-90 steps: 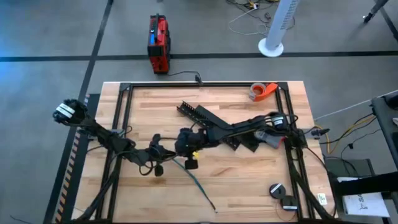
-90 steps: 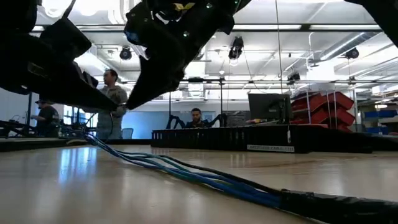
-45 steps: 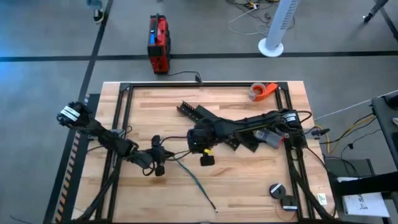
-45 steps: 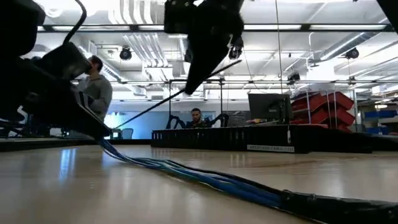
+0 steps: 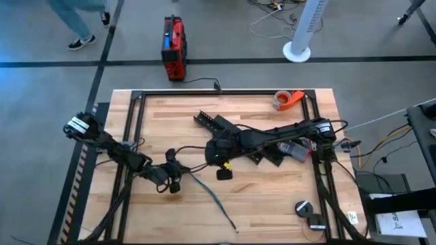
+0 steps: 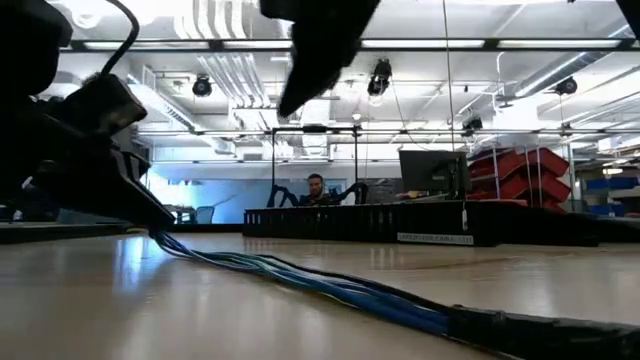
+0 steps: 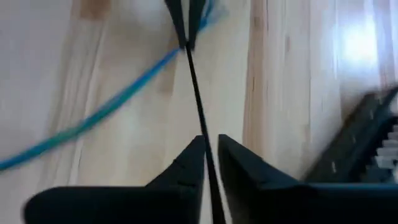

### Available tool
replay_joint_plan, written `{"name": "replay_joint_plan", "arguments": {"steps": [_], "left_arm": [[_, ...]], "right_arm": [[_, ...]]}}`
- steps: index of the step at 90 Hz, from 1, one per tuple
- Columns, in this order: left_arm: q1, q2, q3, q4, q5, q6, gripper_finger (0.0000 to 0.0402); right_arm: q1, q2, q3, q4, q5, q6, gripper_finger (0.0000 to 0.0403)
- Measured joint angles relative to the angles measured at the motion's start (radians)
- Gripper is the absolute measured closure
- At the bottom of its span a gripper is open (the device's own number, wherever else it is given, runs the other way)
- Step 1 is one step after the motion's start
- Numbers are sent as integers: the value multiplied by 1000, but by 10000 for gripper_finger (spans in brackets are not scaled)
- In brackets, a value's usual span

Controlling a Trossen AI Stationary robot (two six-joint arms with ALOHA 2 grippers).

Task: Ziptie cables
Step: Wrap the zip tie around the cable bundle

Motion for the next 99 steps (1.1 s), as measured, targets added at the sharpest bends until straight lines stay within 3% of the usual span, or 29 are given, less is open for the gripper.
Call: {"name": "replay_joint_plan", "arguments": {"steps": [16, 31, 54, 99], "left_arm": [[0, -1, 0, 4, 0, 8, 401], [0, -2, 0, 4, -1, 9, 401], [0, -2, 1, 7, -5, 9, 401], [1, -2, 1, 8, -16, 13, 401]], "right_arm": [[0, 76, 0, 139, -1, -12, 267], [0, 178, 0, 295, -75, -65, 247], [-18, 283, -1, 401, -72, -124, 268], [-40, 319, -1, 482, -72, -150, 340]]}}
